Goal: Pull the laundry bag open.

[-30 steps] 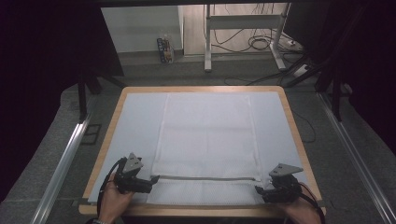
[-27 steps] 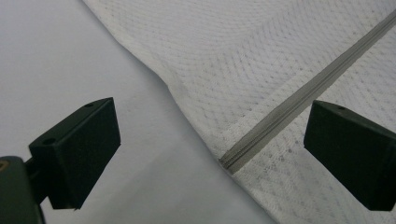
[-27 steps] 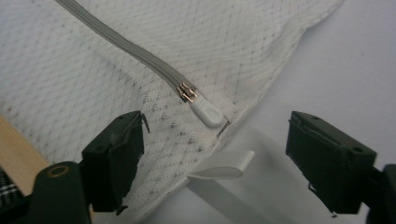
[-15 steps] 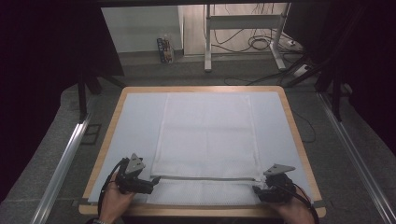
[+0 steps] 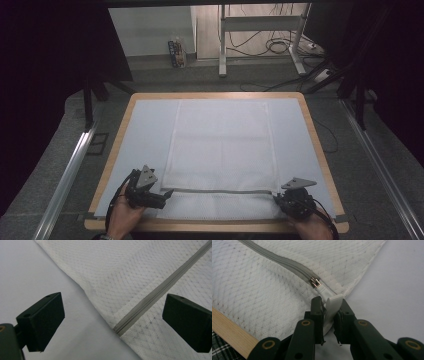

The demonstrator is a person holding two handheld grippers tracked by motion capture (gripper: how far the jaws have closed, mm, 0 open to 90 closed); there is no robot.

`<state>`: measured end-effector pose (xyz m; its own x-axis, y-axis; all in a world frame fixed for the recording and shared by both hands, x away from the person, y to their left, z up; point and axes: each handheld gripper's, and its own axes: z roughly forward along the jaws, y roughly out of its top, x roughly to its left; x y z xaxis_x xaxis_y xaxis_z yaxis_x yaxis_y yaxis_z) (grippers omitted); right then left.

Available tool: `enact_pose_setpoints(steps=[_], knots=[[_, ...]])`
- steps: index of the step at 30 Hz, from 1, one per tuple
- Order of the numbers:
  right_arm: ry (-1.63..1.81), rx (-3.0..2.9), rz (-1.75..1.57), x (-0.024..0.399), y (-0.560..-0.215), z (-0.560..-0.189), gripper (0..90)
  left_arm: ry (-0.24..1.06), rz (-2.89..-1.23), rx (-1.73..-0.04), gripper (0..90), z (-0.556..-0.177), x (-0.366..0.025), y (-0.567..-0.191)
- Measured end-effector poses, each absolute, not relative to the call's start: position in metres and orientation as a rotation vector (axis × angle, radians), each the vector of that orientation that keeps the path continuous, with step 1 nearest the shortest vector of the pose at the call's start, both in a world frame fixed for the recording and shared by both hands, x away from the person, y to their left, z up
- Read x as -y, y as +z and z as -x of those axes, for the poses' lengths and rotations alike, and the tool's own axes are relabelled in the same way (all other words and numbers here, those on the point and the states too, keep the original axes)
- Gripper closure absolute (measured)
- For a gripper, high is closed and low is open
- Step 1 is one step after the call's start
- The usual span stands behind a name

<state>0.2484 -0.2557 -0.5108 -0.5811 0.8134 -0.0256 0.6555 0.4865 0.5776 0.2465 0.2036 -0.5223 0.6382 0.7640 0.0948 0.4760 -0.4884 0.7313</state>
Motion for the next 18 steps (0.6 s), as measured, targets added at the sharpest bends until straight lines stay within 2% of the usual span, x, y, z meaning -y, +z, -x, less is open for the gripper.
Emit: enact_pose_setpoints(steps=[2, 3, 18], knots=[[0.774, -2.448, -1.256, 0.2573, -0.5104, -0.2496, 79.2, 0.544, -2.175, -0.962, 4.2, -0.2465, -0.2034, -0.5222], [0.791, -2.460, -1.244, 0.2602, -0.5100, -0.2504, 84.2, 0.546, -2.176, -0.961, 4.3, -0.2466, -0.2032, -0.5223], [0.825, -2.470, -1.113, 0.2618, -0.5041, -0.2479, 86.0, 0.535, -2.174, -0.962, 4.7, -0.2469, -0.2012, -0.5216]])
